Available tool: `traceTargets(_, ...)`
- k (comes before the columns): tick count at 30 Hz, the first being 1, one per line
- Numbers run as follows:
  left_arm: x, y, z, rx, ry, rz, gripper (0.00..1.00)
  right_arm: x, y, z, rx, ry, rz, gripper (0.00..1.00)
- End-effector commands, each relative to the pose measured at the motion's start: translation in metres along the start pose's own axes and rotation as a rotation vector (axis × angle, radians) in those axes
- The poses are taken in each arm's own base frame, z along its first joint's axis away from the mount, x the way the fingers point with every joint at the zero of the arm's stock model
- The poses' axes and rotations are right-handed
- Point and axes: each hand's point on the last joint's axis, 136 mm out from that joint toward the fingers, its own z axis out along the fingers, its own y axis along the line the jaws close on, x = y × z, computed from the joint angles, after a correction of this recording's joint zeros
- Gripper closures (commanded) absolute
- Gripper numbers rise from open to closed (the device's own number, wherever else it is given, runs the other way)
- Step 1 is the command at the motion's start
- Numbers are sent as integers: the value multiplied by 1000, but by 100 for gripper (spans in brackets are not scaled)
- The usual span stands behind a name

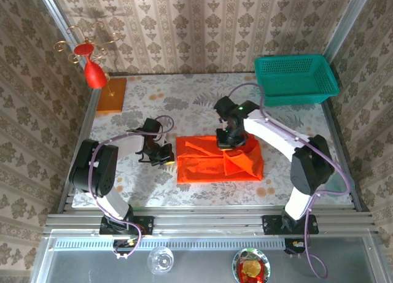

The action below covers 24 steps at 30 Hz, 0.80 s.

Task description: Fold the inside-out t-shirt

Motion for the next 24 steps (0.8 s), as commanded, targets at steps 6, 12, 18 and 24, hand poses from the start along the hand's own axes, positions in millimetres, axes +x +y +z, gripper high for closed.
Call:
traceTargets(6, 10, 3, 22, 5, 33, 2, 100, -8, 78, 30, -125, 32, -17, 100)
traceTargets(12, 12, 5, 24, -3, 36, 2, 100, -12, 96, 42, -151, 45, -24, 100)
traceTargets(18, 12, 6, 26, -9, 36, -1, 100, -15, 110, 47, -186, 52, -28, 100)
traceTargets(24, 12, 6, 26, -8, 42, 0, 100, -17, 117, 52, -212, 58, -23, 100)
